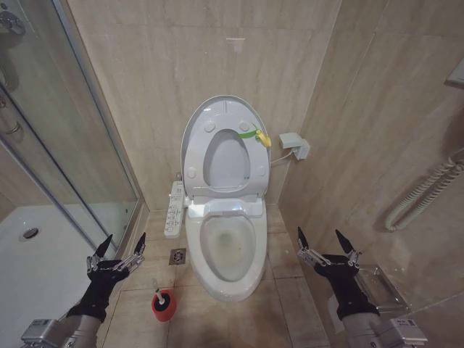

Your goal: Open the toilet lid, clean the toilet bowl with a toilet brush, close the toilet lid, and flush.

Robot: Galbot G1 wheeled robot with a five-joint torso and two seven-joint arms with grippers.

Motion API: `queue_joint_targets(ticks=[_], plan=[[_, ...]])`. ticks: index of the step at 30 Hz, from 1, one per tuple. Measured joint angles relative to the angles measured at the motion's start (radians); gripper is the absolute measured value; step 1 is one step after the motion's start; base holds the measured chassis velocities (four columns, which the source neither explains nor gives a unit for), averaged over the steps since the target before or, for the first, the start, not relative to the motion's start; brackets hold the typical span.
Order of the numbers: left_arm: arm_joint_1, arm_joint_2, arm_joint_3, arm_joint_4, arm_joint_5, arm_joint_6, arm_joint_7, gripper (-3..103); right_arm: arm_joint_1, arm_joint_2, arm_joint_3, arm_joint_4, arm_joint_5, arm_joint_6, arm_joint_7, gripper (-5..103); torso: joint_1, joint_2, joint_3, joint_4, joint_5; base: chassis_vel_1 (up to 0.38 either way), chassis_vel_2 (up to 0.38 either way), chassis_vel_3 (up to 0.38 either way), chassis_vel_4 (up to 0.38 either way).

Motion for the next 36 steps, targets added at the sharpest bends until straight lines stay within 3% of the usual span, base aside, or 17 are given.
queue_joint_targets(ticks=[20,36], plan=[[-0.002,-0.005,0.006,0.019,0.025,-0.012,0.003,95,0.0,0.0,0.0,0.0,0.0,0.0,0.0,100,0.0,0.0,0.0,0.0,0.0,0.0,0.0,0.0,0.0],[-0.007,-0.002,0.01,0.024,0.021,-0.019,0.006,93,0.0,0.0,0.0,0.0,0.0,0.0,0.0,100,0.027,0.063,0.035,0.0,0.0,0.0,0.0,0.0,0.0]])
